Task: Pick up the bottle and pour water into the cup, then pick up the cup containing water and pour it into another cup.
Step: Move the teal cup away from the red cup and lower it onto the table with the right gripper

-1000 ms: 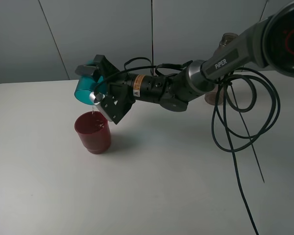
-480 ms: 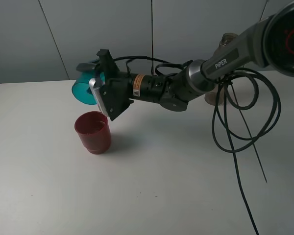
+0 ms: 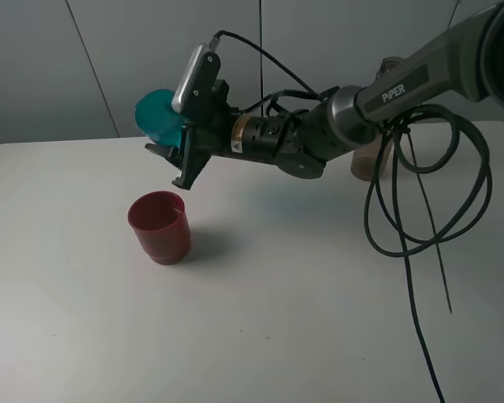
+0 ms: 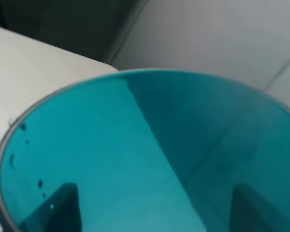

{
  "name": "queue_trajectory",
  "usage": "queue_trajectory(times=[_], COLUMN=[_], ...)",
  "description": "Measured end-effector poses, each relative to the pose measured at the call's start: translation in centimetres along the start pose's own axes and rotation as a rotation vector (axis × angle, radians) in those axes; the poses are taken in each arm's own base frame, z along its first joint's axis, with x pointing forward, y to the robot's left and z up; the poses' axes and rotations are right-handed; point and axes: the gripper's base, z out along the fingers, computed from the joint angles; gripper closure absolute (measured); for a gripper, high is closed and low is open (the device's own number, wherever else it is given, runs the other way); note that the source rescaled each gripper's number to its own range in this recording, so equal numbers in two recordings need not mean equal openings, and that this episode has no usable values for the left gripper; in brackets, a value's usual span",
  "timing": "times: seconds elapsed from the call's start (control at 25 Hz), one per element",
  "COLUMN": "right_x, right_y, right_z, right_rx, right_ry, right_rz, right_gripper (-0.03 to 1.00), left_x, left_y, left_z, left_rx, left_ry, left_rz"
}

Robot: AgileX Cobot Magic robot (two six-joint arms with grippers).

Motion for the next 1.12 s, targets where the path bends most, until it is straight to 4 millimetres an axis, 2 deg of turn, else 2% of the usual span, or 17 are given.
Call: queue_trajectory(times=[0.08, 0.2, 0.48, 0.84, 1.12], right_x=[0.5, 2.2, 4.9, 9.7, 11.1], right_y=[-1.3, -3.0, -5.0, -4.0, -3.2], right_z=[-0.5, -1.6, -3.4, -3.5, -3.4], right_rx=[0.047, 0.121, 0.222, 0.225, 0.226], right_ry=[0.014, 0.061, 0.122, 0.191, 0.21], right_rz=[0.181, 0.345, 0.46, 0.512, 0.535], right_gripper=[0.91, 0.91, 0.91, 0.91, 0.91], left_x=[0.0, 0.0, 0.0, 0.0, 0.0], left_y=[0.0, 0.0, 0.0, 0.0, 0.0], left_z=[0.0, 0.0, 0.0, 0.0, 0.0], left_rx=[0.0, 0.0, 0.0, 0.0, 0.0], left_ry=[0.0, 0.0, 0.0, 0.0, 0.0], left_rz=[0.0, 0.0, 0.0, 0.0, 0.0])
